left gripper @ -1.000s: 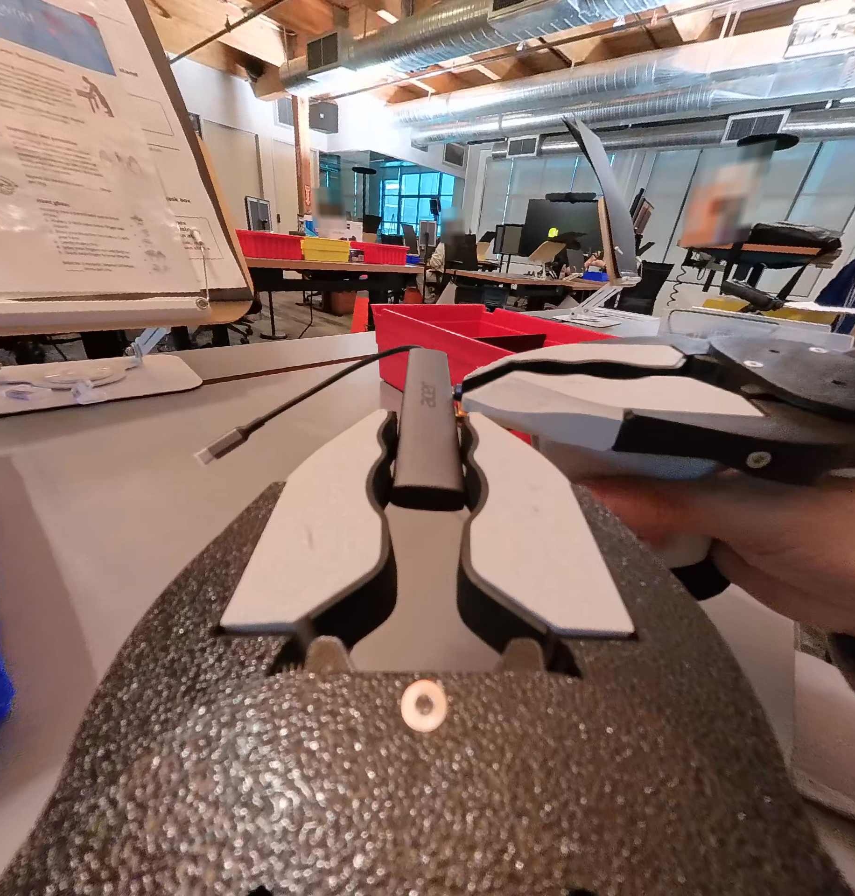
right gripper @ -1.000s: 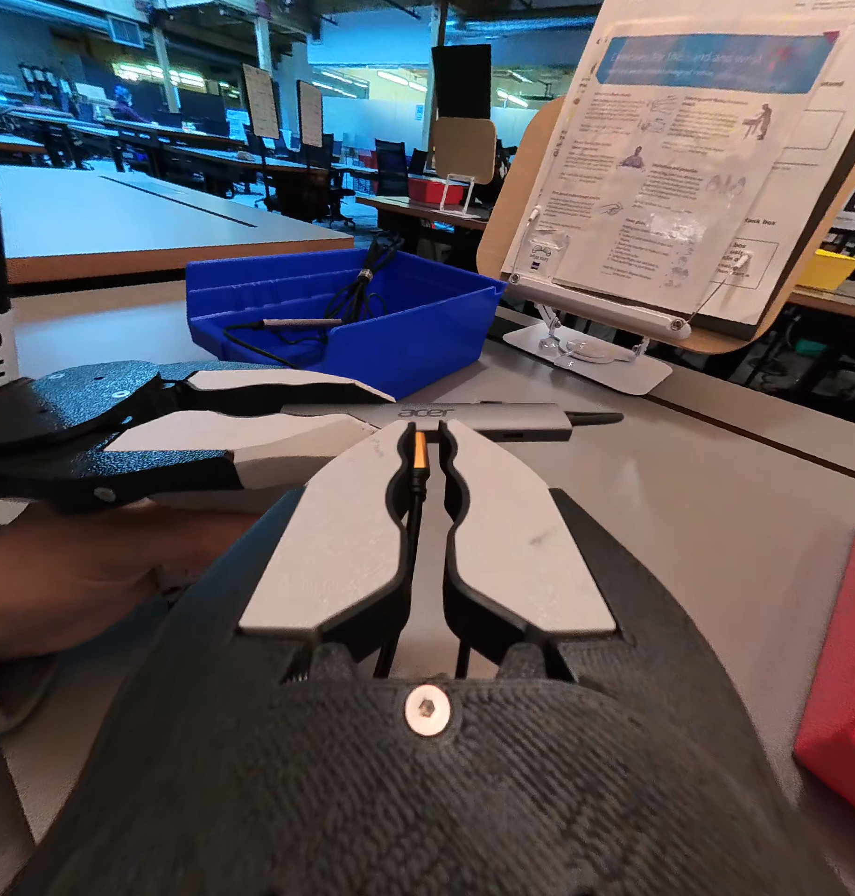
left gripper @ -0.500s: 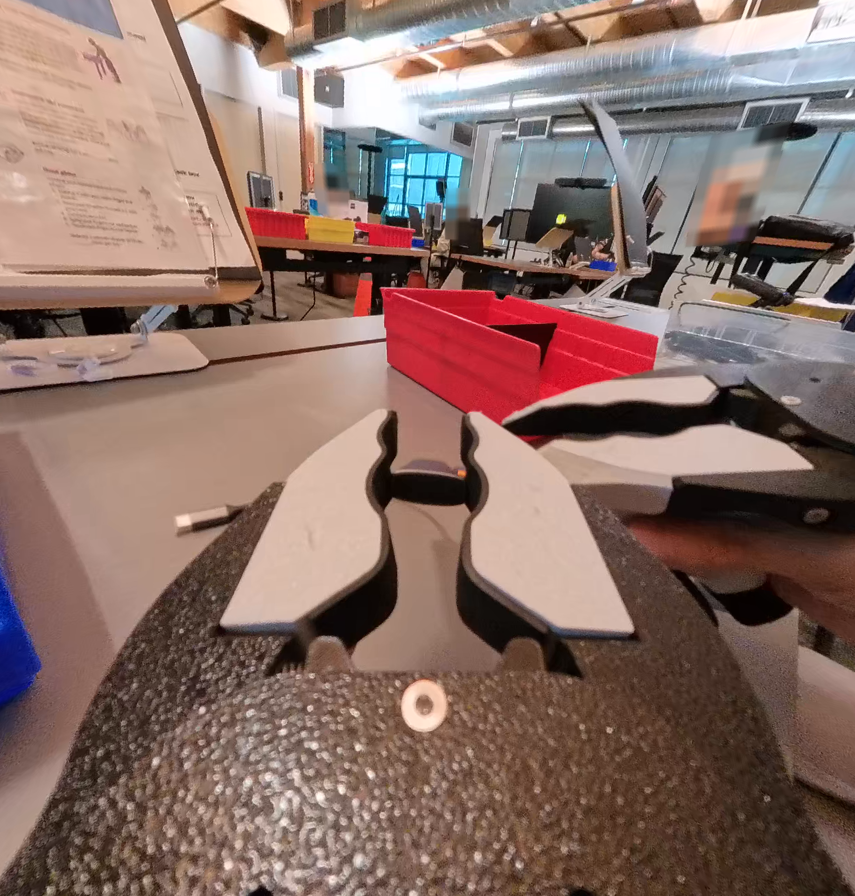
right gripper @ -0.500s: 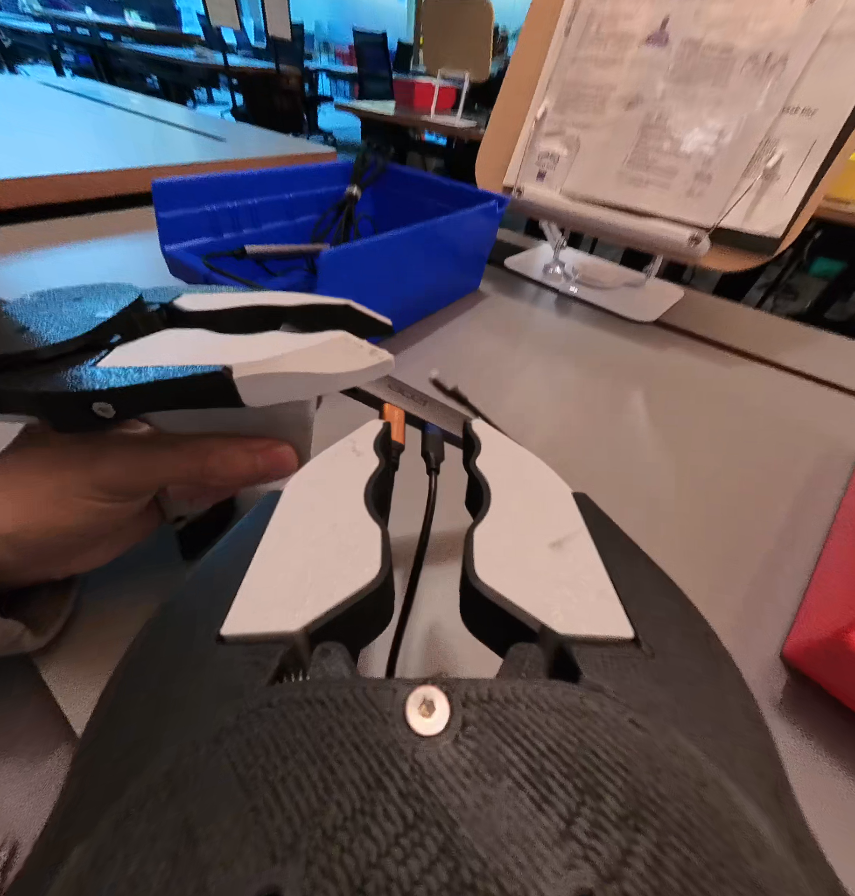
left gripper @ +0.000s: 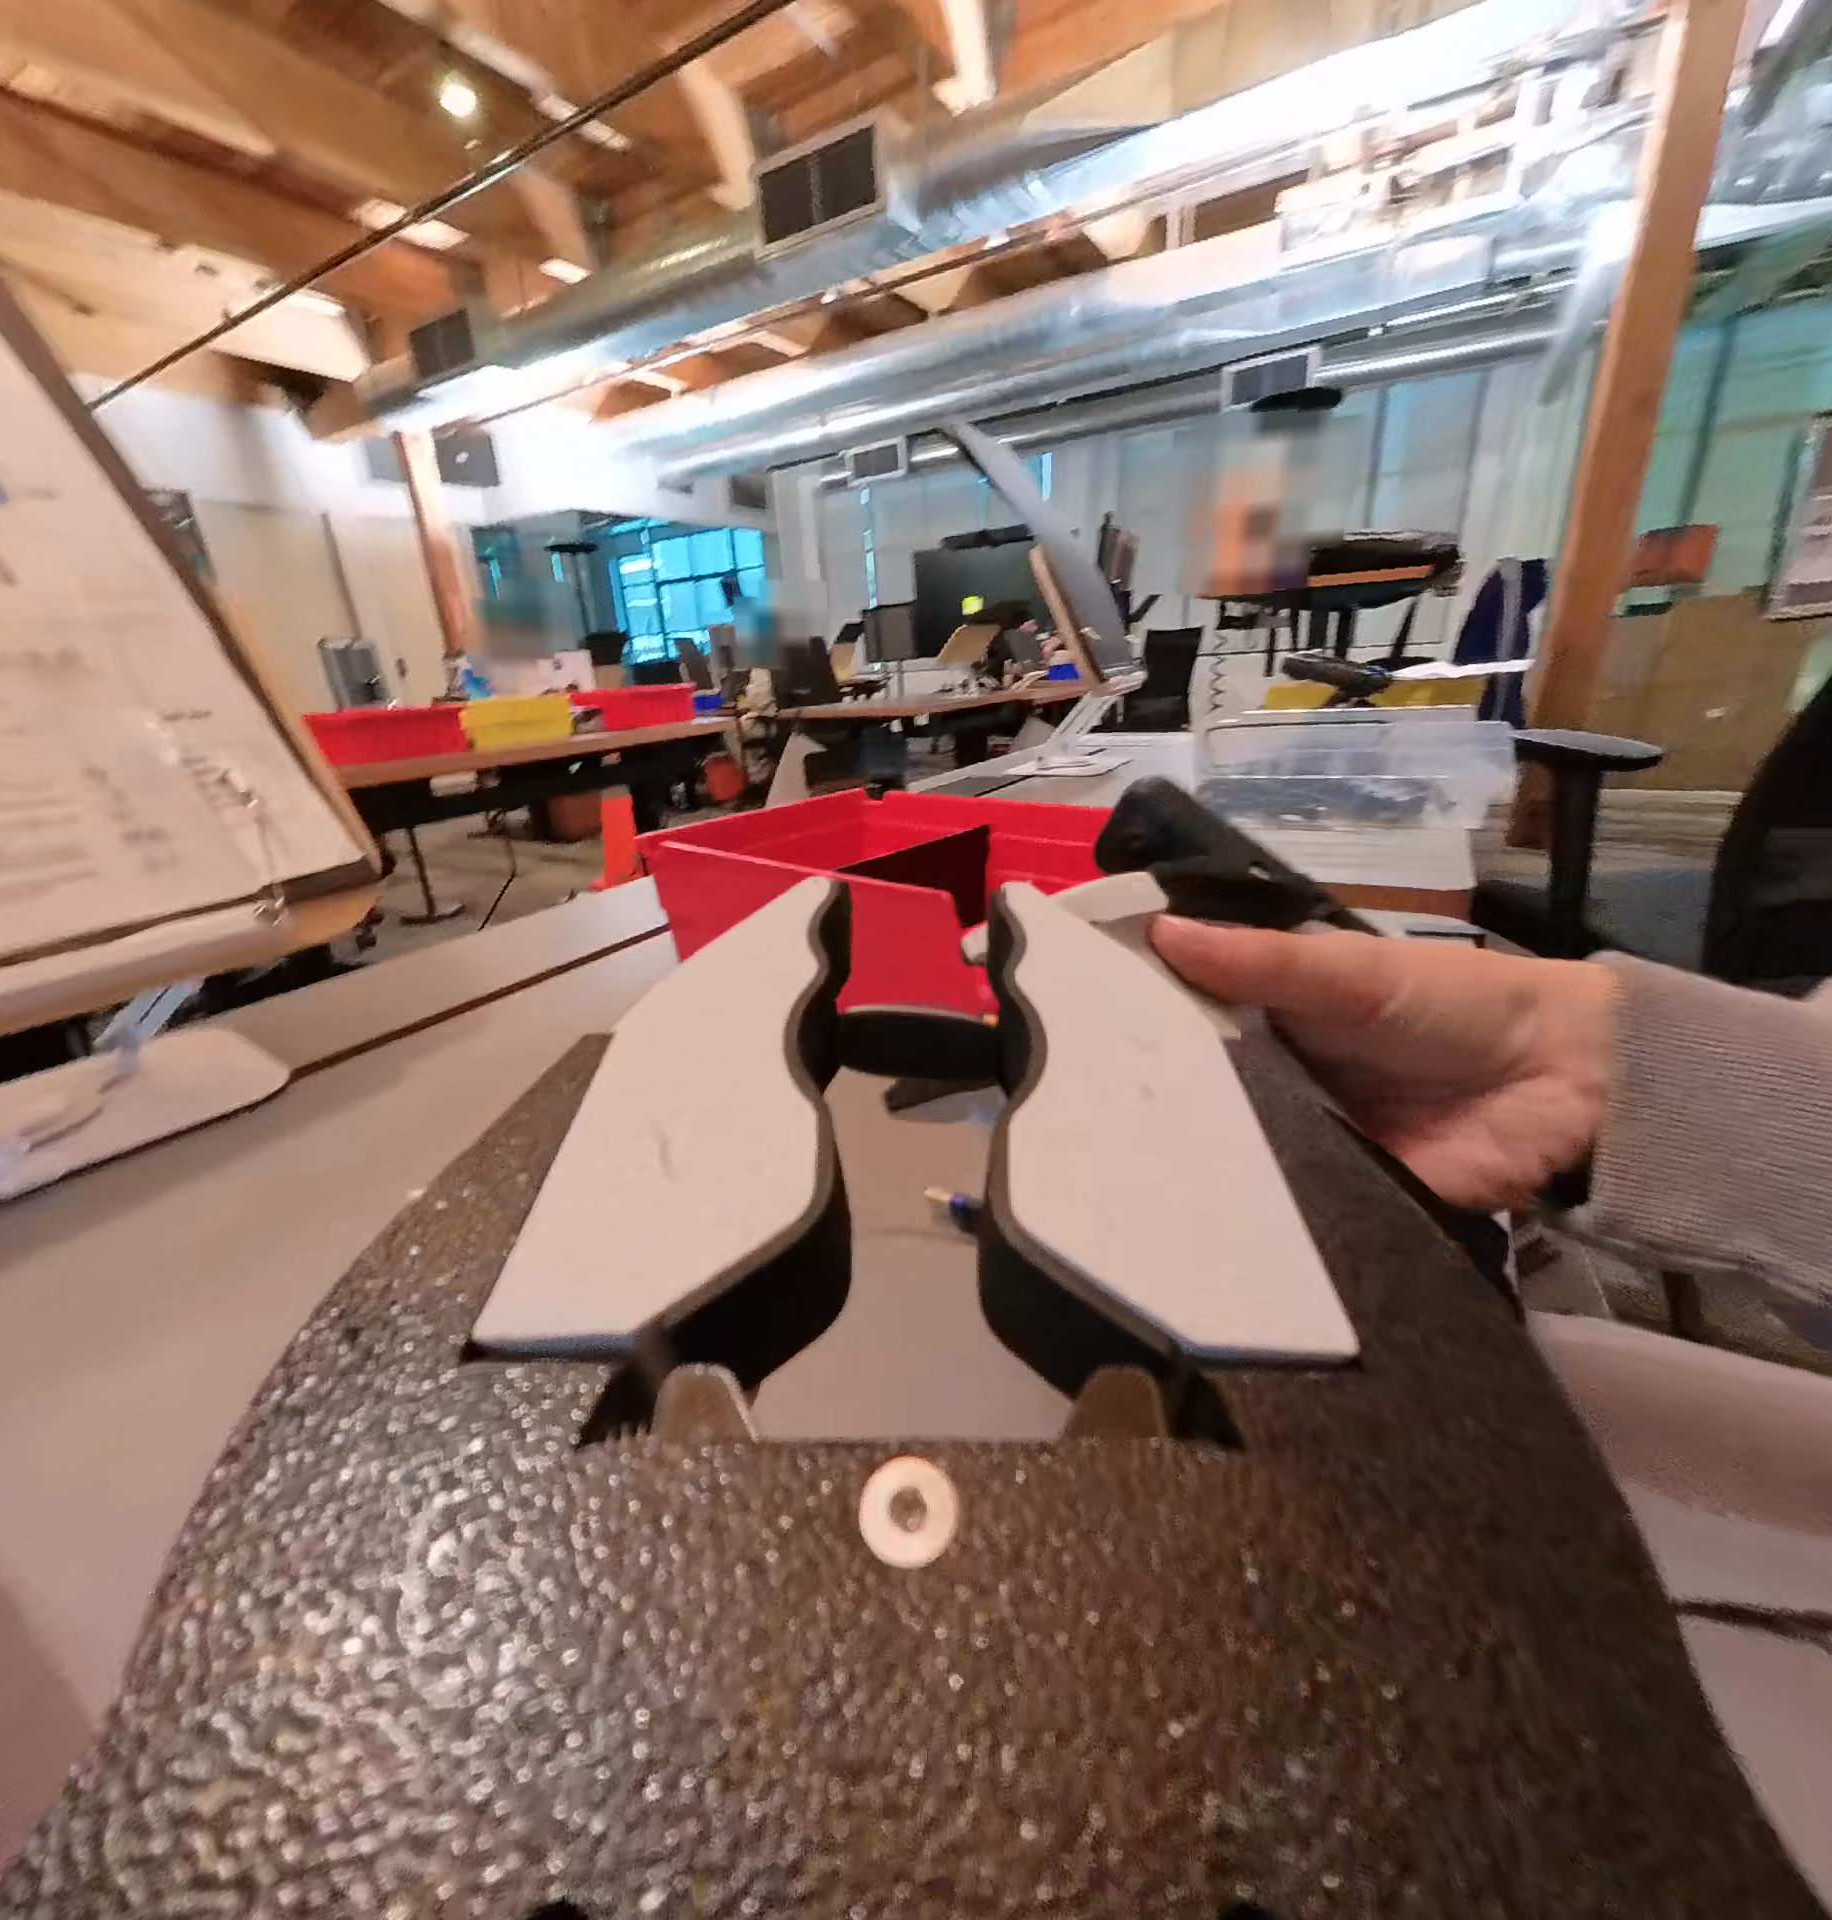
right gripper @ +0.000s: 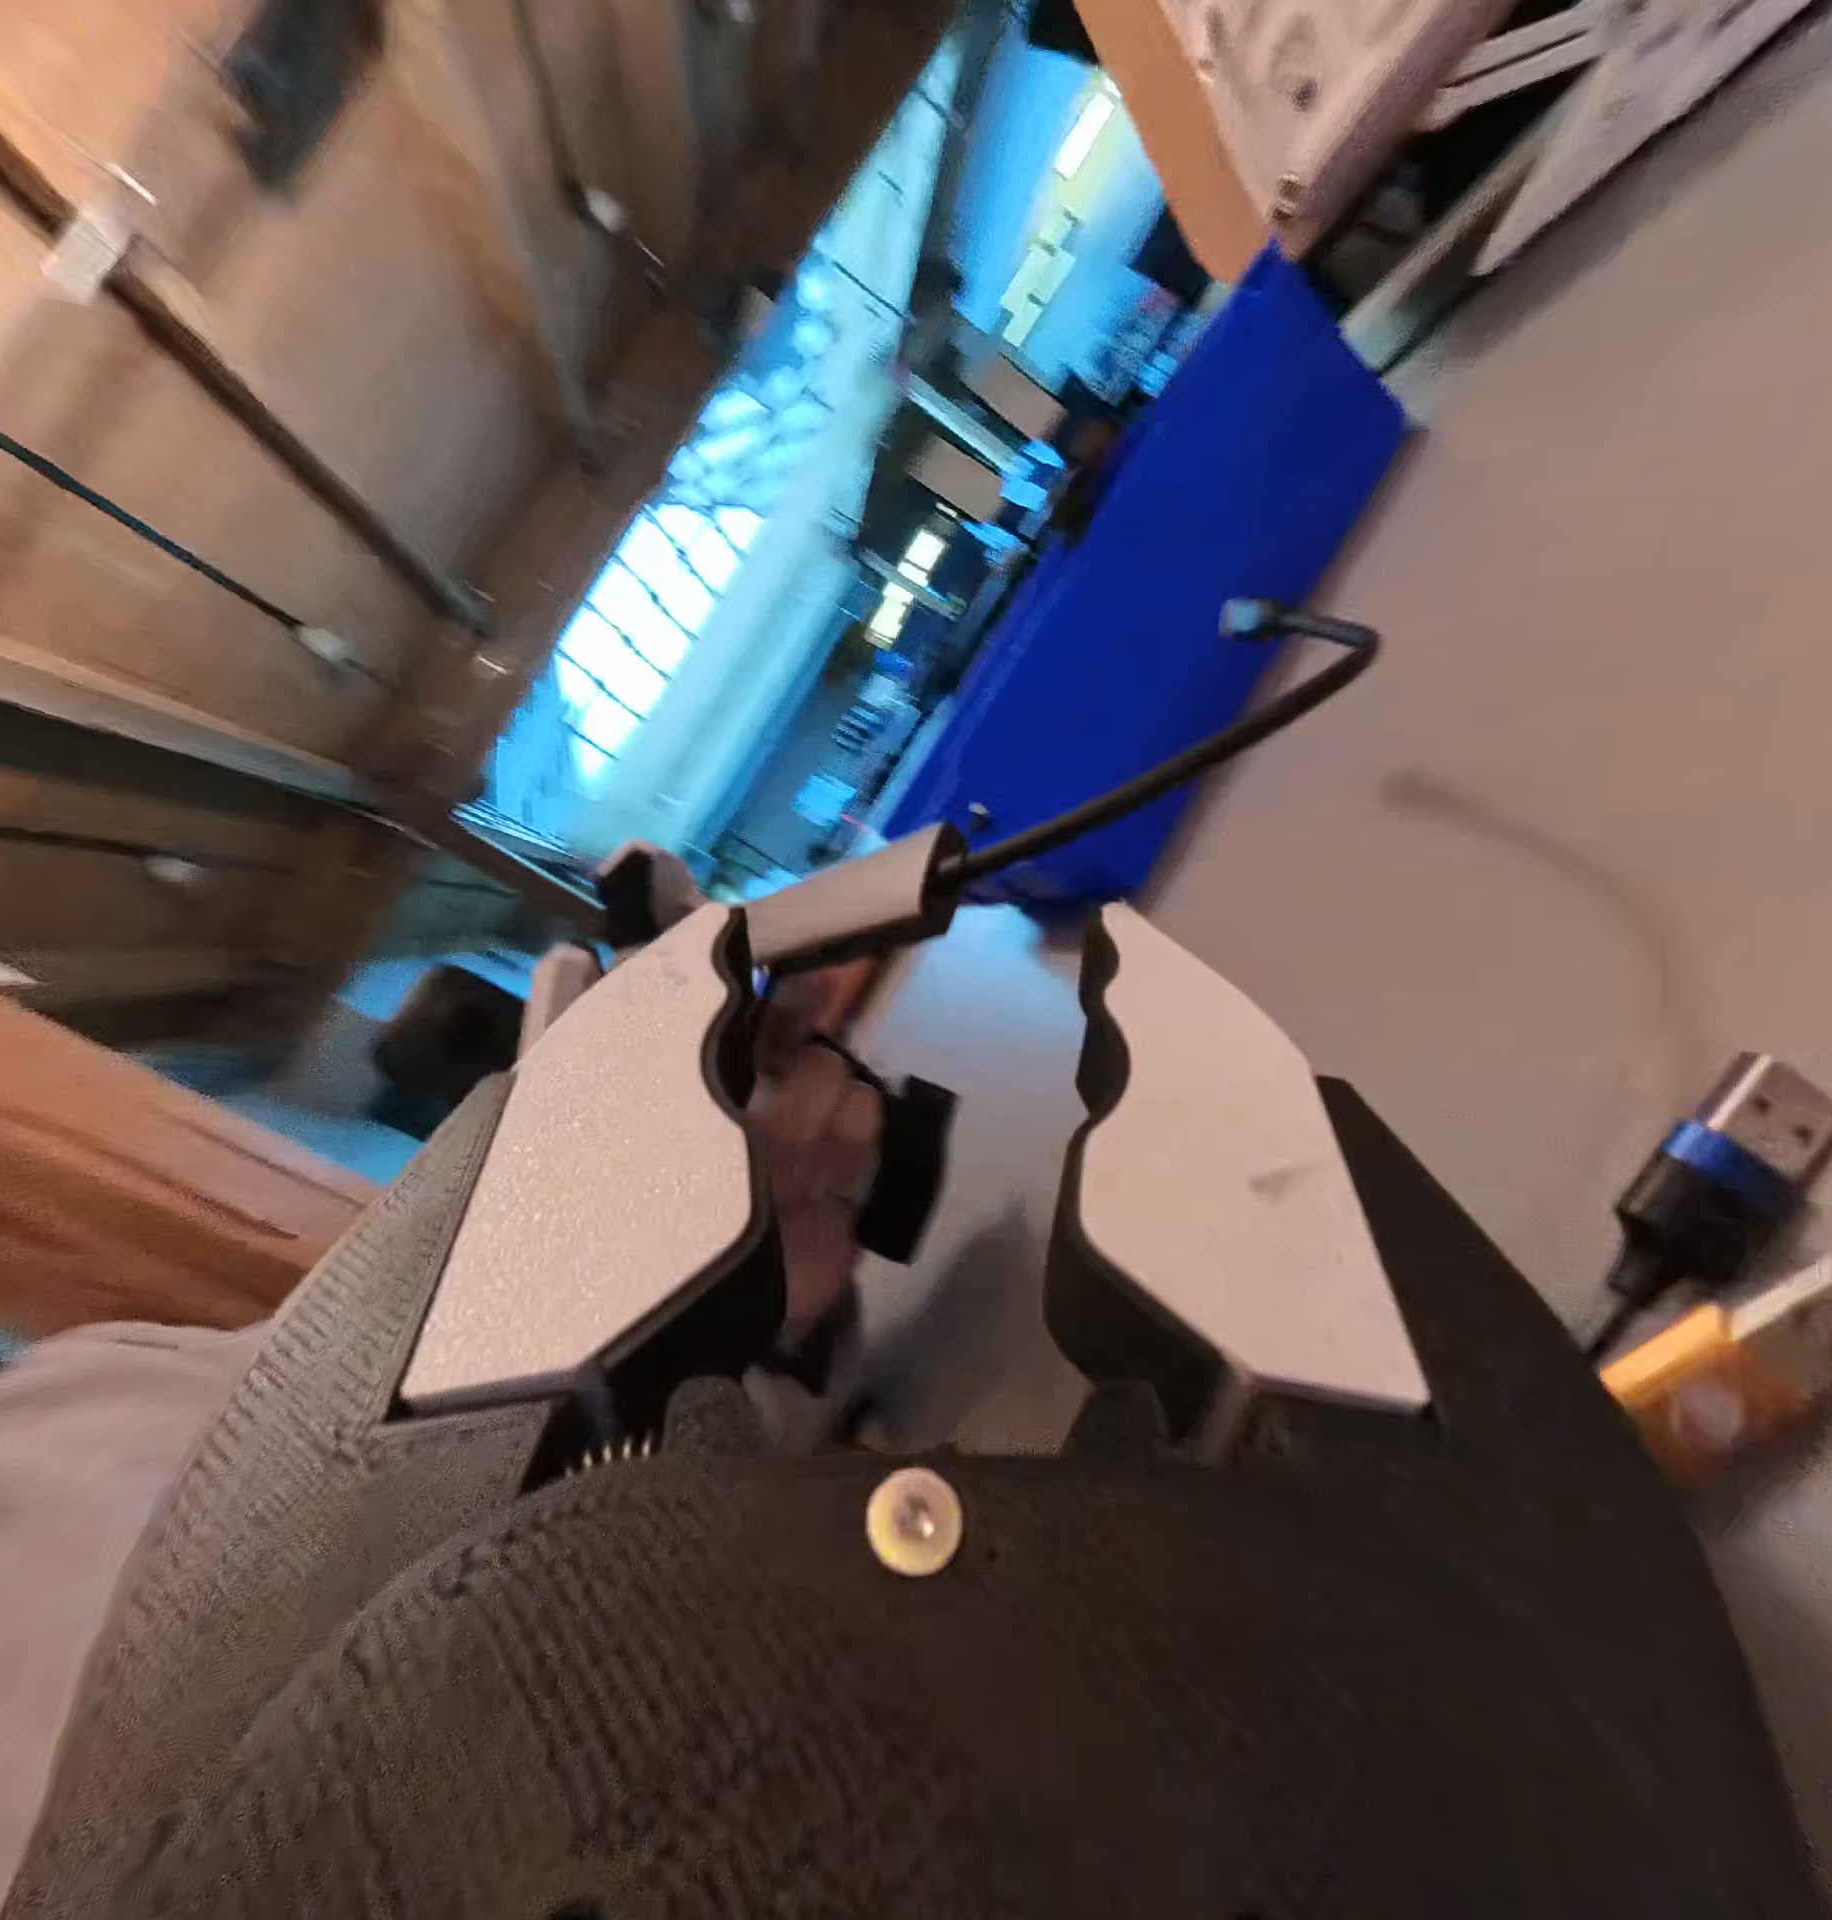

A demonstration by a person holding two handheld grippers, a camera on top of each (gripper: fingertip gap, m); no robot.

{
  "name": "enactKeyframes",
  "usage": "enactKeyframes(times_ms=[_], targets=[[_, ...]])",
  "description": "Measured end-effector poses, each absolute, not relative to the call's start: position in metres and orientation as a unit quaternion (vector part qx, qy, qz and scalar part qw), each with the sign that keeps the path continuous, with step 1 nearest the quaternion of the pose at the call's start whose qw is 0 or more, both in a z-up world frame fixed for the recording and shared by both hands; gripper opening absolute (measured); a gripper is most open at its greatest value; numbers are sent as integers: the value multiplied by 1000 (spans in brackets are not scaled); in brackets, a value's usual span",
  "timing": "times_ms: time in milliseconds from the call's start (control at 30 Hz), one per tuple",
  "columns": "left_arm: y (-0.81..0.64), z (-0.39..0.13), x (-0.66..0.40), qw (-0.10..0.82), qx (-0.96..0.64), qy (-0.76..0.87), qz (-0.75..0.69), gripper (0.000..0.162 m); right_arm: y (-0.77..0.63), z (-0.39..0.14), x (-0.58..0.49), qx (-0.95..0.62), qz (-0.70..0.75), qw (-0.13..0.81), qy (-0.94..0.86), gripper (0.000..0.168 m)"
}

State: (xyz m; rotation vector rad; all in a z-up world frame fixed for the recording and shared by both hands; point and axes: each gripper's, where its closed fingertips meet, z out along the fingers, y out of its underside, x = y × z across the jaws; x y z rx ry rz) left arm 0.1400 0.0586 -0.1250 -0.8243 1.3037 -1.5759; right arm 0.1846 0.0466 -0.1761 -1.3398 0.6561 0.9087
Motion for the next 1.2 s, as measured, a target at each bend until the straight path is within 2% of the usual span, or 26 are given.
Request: enactKeyframes(times_ms=[33,67,133,300,433,567,667,1200], targets=[[54,-124,138,450,-320,532,-642,25,47,-172,181,-561,429,647,287,59],[50,-126,137,448,-309,536,-645,25,47,-166,177,-538,462,648,278,50],[47,-130,137,445,-300,539,-649,25,47,-163,179,-505,488,651,286,21],[44,-149,139,465,-264,588,-607,25,40,-144,185,-450,516,669,288,10],[39,-151,139,482,-249,594,-594,36,38,-141,185,-446,531,655,301,10],[36,-155,140,488,-245,605,-580,33,35,-143,189,-428,538,652,319,10],[39,-158,142,485,-258,609,-572,24,32,-142,195,-423,529,659,327,10],[41,-158,144,501,-276,611,-548,24,33,-141,197,-434,506,670,328,10]])
